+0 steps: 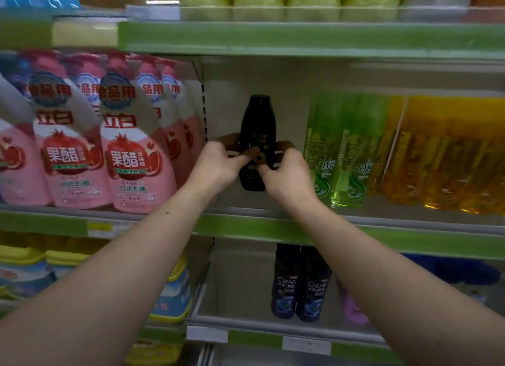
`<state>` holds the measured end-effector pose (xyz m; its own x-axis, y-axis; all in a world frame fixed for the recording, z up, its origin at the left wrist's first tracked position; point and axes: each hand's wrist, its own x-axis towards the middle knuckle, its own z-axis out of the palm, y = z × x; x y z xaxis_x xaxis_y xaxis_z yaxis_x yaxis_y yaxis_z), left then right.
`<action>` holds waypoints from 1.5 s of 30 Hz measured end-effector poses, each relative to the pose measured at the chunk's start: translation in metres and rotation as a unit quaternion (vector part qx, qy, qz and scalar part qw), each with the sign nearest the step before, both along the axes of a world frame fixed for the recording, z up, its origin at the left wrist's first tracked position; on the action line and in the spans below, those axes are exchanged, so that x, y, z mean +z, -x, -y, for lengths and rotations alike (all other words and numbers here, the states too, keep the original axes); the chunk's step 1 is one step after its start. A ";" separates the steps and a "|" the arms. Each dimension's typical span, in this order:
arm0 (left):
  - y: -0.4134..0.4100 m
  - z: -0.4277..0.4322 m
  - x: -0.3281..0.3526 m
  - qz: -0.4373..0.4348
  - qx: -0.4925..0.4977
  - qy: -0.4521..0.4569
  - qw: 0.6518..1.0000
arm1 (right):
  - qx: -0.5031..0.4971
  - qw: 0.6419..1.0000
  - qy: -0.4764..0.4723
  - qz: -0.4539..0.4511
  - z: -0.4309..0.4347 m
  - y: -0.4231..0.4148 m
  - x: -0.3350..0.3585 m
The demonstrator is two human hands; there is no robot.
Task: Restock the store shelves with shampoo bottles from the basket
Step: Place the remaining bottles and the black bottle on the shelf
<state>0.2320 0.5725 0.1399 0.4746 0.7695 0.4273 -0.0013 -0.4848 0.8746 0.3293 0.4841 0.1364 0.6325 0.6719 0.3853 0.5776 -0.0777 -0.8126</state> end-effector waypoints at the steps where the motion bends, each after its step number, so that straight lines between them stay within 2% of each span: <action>1: 0.000 0.000 -0.001 -0.006 0.008 -0.003 1.000 | -0.002 1.000 0.004 -0.004 -0.001 -0.001 0.000; 6: -0.004 0.002 -0.002 -0.028 0.042 -0.037 0.998 | -0.021 1.000 0.019 0.007 -0.004 0.000 -0.003; 19: -0.004 -0.001 -0.005 -0.055 0.074 -0.012 0.996 | -0.029 0.998 0.048 0.032 0.002 0.008 0.000; 23: 0.005 0.012 -0.006 -0.059 0.146 -0.055 0.986 | -0.018 0.997 0.027 0.066 0.021 0.015 0.000; 26: 0.012 0.036 -0.011 -0.001 0.190 -0.116 0.975 | 0.001 0.996 -0.057 0.073 0.041 0.017 -0.003; 30: 0.006 0.088 -0.024 0.107 0.134 -0.106 0.979 | 0.064 0.984 -0.163 0.023 0.079 0.008 -0.012; 34: -0.020 0.141 -0.047 0.125 0.059 -0.044 0.989 | 0.118 0.974 -0.187 -0.051 0.123 -0.018 -0.034; 39: -0.069 0.215 -0.103 0.101 -0.003 0.048 0.994 | 0.088 0.969 -0.175 -0.150 0.205 -0.076 -0.079; 45: -0.132 0.310 -0.207 -0.013 -0.109 0.131 0.985 | 0.034 0.963 -0.135 -0.230 0.315 -0.149 -0.166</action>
